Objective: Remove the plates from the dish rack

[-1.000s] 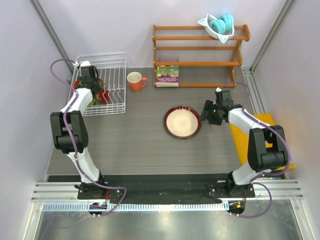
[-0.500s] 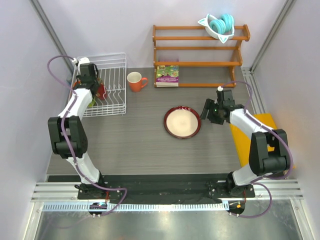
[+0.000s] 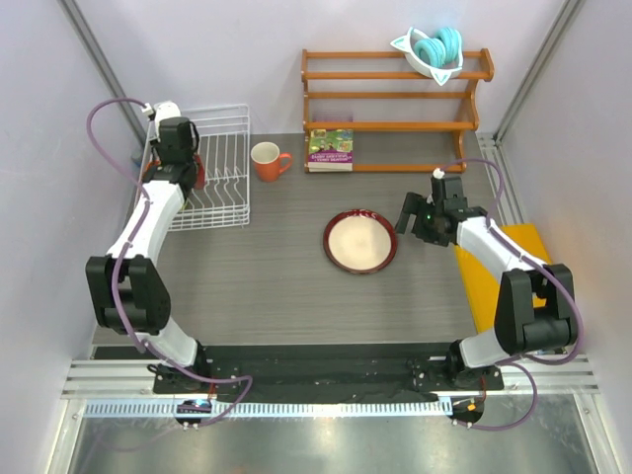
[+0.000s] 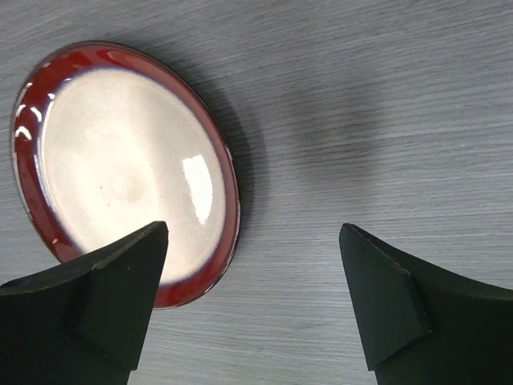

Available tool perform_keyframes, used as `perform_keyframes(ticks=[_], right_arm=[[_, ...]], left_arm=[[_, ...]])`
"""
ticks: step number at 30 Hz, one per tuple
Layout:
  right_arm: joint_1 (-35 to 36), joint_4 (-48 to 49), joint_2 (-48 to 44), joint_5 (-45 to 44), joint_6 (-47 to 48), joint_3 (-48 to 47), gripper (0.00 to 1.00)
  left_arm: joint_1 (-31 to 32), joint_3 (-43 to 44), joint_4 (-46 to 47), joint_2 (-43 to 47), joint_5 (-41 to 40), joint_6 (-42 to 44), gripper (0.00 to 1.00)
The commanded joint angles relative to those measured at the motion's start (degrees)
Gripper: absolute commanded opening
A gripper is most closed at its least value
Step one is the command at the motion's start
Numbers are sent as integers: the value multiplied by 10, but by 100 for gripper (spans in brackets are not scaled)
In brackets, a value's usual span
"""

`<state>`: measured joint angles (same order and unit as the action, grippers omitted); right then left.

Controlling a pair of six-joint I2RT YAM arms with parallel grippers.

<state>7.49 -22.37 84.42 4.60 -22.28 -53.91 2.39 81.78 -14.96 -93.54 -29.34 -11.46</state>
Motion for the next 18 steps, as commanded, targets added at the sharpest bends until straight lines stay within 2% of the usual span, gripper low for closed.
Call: perform_keyframes(ticks=[1, 7, 11, 16, 18], right_arm=[[0, -6, -52, 7, 15, -32, 95], [0, -12, -120, 30, 18, -58, 100], [1, -9, -140, 98, 22, -73, 100], [1, 50, -124, 181, -3, -46, 100], [2, 85, -112, 210, -18, -30, 100]], left_arm=[[6, 31, -18, 56, 14, -13, 0], [37, 58, -83, 82, 111, -44, 0], [71, 37, -89, 107, 179, -81, 0], [107, -23, -31, 128, 318, -162, 0], [133, -40, -10, 130, 335, -189, 0]])
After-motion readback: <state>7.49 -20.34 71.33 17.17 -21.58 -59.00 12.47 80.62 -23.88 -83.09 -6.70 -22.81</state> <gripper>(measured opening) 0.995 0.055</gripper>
